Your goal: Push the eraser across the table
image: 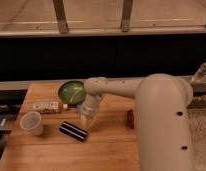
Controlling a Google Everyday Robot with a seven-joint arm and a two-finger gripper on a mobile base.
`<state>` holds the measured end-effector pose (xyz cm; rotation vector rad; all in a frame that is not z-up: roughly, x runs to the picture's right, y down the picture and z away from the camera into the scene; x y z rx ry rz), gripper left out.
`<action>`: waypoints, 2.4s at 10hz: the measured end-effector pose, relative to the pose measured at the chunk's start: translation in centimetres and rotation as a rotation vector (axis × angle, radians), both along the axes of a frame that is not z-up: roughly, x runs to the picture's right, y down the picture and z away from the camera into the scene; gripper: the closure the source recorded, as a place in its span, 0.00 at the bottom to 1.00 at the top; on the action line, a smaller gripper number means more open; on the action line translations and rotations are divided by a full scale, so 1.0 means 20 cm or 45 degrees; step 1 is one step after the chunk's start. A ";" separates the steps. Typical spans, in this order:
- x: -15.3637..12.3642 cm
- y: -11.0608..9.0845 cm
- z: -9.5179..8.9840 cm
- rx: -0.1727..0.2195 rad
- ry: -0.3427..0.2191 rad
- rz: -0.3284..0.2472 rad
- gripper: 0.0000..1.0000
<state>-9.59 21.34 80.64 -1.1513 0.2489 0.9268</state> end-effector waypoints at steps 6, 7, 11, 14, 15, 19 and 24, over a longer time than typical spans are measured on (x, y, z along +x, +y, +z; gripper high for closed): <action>-0.19 0.16 -0.05 -0.084 -0.143 -0.036 1.00; -0.26 0.20 -0.08 -0.099 -0.193 -0.044 1.00; -0.58 0.28 -0.20 -0.125 -0.396 -0.150 1.00; -0.83 0.26 -0.19 -0.100 -0.512 -0.262 1.00; -0.90 0.25 -0.17 -0.082 -0.537 -0.299 1.00; -0.77 0.05 -0.11 0.048 -0.422 -0.344 1.00; -0.18 -0.31 -0.12 0.298 -0.051 -0.332 0.98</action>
